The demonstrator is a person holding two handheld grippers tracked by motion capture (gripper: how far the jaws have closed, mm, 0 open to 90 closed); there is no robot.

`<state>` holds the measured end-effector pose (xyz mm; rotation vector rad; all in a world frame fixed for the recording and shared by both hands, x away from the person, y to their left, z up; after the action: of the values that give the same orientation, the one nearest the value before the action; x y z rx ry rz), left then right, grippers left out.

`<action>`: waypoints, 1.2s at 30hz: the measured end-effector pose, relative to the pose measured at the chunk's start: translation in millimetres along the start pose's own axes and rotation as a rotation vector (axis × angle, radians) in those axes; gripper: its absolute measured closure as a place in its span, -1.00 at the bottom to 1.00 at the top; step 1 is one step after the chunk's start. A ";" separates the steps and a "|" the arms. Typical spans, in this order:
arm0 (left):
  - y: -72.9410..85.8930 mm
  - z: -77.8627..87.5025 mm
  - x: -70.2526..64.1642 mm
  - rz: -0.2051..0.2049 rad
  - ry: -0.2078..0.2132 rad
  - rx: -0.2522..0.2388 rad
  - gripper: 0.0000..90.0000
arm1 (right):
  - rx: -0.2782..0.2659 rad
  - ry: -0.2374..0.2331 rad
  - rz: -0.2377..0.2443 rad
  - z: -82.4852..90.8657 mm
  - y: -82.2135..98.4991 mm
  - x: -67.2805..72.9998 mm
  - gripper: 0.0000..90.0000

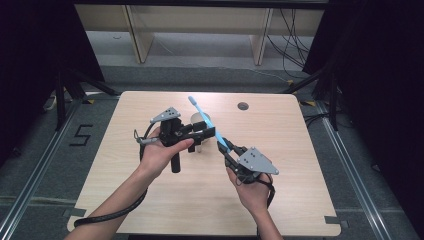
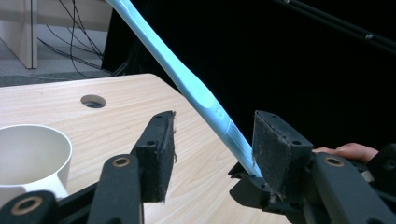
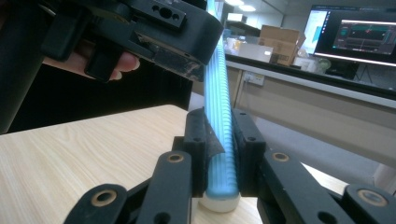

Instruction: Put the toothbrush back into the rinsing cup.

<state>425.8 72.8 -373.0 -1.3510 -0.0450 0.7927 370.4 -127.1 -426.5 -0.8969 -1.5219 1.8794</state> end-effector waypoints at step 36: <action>-5.5 -2.4 -10.4 -0.018 0.070 -0.095 0.67 | -0.019 -0.018 -0.002 -2.8 -6.7 5.3 0.75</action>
<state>421.9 65.2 -364.5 -1.4654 -0.0404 0.7349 369.4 -120.0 -421.2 -0.8887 -1.5530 1.8792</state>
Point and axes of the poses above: each handheld gripper's, and its own axes: z roughly backward along the jaws, y roughly out of its underside, x roughly to its left, the point moved 2 cm from there along -z, roughly forward along the jaws, and after that the axes turned 5 degrees about x, right-handed, at the moved point
